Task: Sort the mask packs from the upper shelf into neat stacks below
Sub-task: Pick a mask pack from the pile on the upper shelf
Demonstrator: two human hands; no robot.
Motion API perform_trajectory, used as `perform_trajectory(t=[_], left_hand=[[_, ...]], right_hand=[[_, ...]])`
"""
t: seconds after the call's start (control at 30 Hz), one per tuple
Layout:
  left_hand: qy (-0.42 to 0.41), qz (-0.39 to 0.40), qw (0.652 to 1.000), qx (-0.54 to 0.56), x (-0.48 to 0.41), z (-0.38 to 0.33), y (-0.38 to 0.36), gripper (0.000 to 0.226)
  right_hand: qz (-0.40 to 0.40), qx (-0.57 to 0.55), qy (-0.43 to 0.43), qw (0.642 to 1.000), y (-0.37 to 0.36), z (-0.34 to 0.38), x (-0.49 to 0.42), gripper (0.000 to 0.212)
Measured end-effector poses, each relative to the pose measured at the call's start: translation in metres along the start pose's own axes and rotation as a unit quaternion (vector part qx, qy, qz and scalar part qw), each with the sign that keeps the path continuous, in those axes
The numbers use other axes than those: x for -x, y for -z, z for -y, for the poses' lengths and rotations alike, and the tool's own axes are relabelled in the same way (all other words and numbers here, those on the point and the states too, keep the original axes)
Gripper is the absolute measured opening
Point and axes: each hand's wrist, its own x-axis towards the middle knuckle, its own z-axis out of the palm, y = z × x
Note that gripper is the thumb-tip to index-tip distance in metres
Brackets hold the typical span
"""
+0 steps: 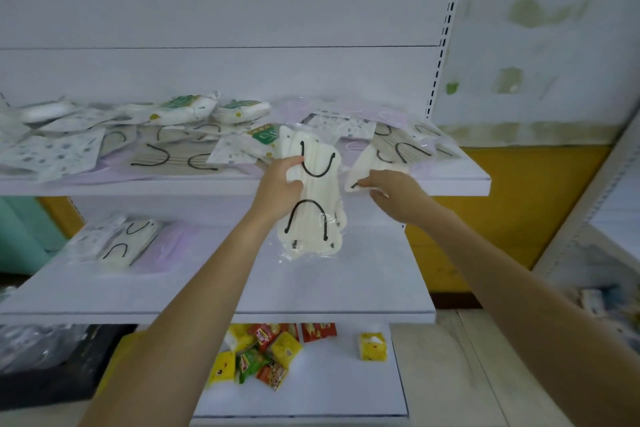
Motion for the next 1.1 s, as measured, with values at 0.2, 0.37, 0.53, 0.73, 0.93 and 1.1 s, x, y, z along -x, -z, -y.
perform_trajectory(t=[0.2, 0.37, 0.53, 0.73, 0.93, 1.1], left_hand=[[0.018, 0.001, 0.994, 0.112, 0.036, 0.01, -0.015, 0.023], [0.09, 0.038, 0.974, 0.203, 0.06, 0.022, -0.017, 0.042], [0.07, 0.023, 0.981, 0.177, 0.102, 0.048, -0.011, 0.043], [0.154, -0.085, 0.971, 0.164, 0.157, 0.102, 0.014, 0.076], [0.285, -0.161, 0.926, 0.19, 0.219, 0.159, 0.045, 0.078], [0.282, -0.175, 0.929, 0.166, 0.228, 0.205, 0.093, 0.055]], right_hand=[[-0.171, -0.332, 0.012, 0.928, -0.021, 0.031, 0.077, 0.03], [-0.173, -0.241, 0.166, 0.941, -0.084, 0.045, 0.123, 0.031], [-0.104, -0.26, 0.218, 0.935, -0.123, 0.051, 0.144, 0.034], [-0.009, -0.431, 0.076, 0.899, -0.15, 0.092, 0.138, 0.05], [0.214, -0.502, 0.0, 0.838, -0.211, 0.168, 0.122, 0.053], [0.265, -0.524, -0.013, 0.809, -0.248, 0.232, 0.106, 0.045]])
